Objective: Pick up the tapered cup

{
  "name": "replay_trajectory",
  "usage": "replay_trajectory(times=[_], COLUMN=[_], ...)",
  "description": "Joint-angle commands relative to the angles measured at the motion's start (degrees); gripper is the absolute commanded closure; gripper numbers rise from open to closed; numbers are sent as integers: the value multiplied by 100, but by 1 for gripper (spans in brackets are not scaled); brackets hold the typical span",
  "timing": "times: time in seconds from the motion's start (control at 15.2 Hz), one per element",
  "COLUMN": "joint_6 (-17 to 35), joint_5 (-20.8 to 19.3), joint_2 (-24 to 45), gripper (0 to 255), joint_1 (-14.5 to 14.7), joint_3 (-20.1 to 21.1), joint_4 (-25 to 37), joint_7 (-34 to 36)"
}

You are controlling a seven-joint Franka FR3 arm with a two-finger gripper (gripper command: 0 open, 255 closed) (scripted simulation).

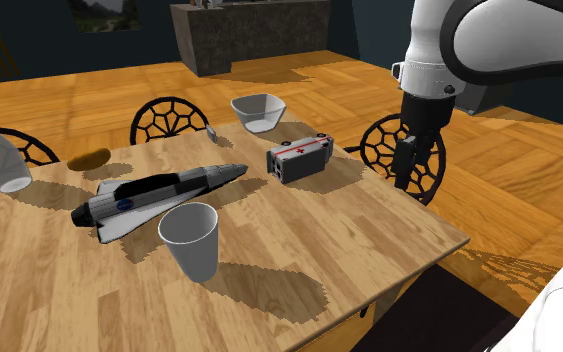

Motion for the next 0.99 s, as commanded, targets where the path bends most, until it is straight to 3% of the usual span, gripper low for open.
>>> replay_trajectory(times=[0.0,0.46,0.92], joint_6=[0,511,891], joint_5=[0,335,377], joint_2=[0,1007,2205], gripper=[0,0,0], joint_1=[0,251,412], joint_3=[0,726,1408], joint_4=[0,505,1325], joint_7=[0,737,1487])
